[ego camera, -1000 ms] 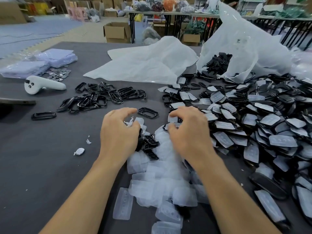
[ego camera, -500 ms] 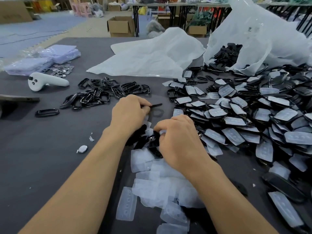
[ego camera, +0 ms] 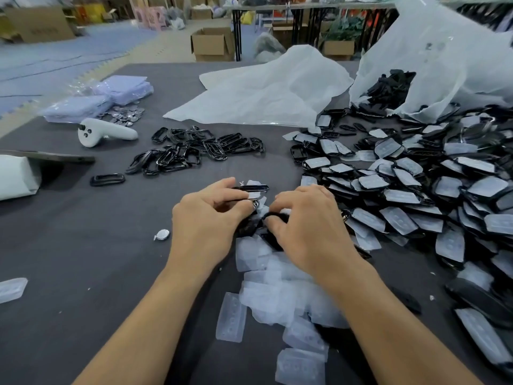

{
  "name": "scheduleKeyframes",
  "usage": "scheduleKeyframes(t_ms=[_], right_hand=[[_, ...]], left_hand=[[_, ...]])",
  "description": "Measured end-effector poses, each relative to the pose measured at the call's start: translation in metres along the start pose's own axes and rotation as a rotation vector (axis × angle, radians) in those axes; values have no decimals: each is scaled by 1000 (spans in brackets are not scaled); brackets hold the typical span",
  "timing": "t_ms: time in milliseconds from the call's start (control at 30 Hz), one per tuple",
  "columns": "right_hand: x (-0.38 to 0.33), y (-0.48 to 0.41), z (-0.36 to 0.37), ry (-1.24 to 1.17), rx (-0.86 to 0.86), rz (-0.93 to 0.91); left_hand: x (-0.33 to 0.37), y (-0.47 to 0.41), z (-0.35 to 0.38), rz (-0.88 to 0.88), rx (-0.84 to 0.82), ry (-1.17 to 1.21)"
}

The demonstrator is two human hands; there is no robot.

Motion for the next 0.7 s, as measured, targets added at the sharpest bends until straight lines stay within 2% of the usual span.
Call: scheduleKeyframes(t_ms=[100,267,367,600,700], right_hand=[[7,-1,-8,-157,65,87],[26,1,-16,-535,184,286],[27,-1,-9,-684,137,314],[26,-1,2,-1013,96,400],[24,-1,2,-1075,75,395]], left_hand=[[6,1,9,17,-29,21],[6,-5,1,58,37,36],[3,-7,-1,23,50,89],[7,-4,7,40,-32,155],[10,-2,10,48,-62,174]])
Point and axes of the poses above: each hand's wrist, its own y-axis away from the middle knuckle, its own z-axis out of the palm, x = y × z, the point moved 8 cm from there along -y, towards the middle knuckle, and after that the axes turned 1 degree about x, right-handed, at the moved point
